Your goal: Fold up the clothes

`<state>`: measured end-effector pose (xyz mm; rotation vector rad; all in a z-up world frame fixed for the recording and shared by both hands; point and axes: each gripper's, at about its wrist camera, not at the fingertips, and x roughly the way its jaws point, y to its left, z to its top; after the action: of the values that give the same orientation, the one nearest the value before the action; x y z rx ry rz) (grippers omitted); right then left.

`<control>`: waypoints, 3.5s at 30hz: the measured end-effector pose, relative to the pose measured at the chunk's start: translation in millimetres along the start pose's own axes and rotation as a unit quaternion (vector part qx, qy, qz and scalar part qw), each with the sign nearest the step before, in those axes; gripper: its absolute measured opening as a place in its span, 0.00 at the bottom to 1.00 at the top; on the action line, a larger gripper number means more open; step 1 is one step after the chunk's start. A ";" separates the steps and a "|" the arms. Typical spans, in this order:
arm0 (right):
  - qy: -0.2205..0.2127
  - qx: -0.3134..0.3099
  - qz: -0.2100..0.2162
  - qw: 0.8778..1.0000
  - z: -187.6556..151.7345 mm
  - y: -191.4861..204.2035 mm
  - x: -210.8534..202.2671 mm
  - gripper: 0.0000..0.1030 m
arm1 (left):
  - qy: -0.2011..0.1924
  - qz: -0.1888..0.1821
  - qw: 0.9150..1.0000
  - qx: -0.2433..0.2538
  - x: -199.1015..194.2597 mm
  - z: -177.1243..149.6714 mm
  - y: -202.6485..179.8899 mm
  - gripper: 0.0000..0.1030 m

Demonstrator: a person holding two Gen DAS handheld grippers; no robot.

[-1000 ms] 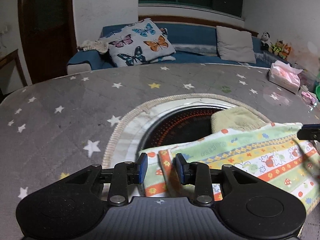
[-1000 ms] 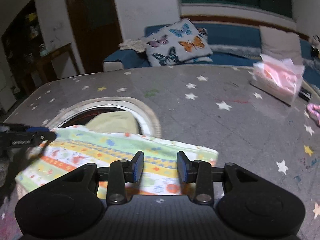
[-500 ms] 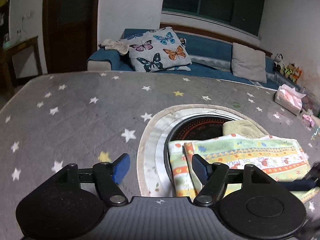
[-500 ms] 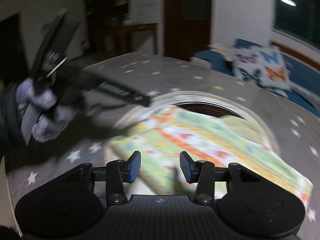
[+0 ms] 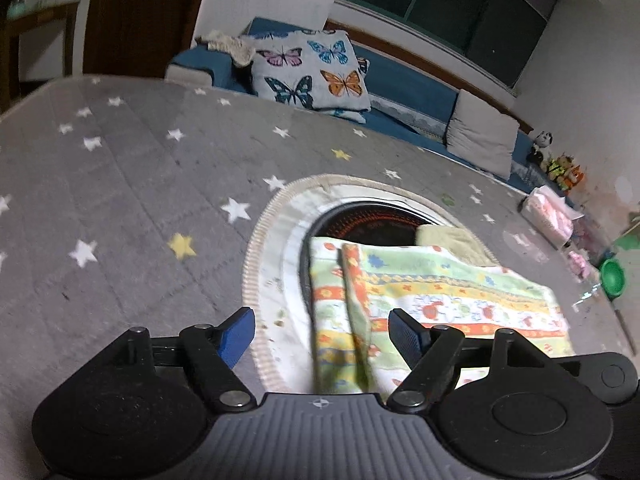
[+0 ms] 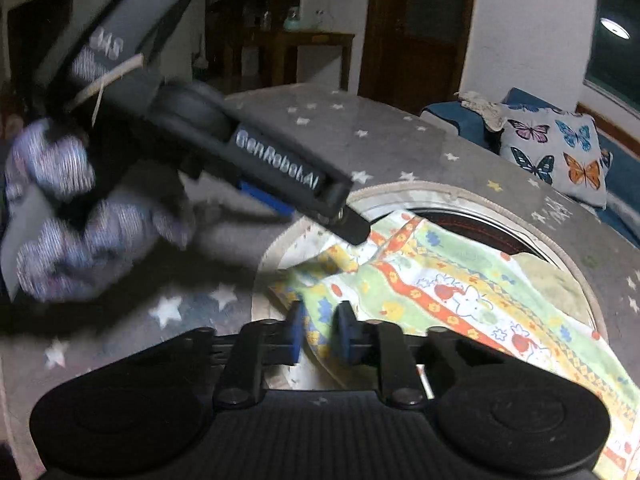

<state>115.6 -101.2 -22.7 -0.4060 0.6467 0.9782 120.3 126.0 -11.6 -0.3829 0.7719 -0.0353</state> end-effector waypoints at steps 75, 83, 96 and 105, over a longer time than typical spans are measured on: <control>-0.086 0.293 -0.330 0.893 -129.1 -247.6 -203.6 0.04 | 0.008 -0.115 0.983 0.145 68.7 42.6 -235.0 0.09; -0.053 0.327 -0.366 0.870 -164.4 -285.2 -207.6 0.05 | 0.040 -0.106 0.974 0.197 112.1 25.0 -279.6 0.13; -0.057 0.353 -0.281 0.891 -163.6 -298.5 -180.5 0.16 | 0.042 -0.081 0.973 0.214 135.0 27.2 -283.0 0.25; -0.049 0.343 -0.247 0.905 -146.6 -313.0 -132.0 0.17 | 0.066 -0.103 0.966 0.229 183.7 21.4 -309.6 0.22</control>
<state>286.1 -429.3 -33.7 0.1115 0.7051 0.2443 300.5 -186.4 -13.0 -0.0188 0.8268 -0.4318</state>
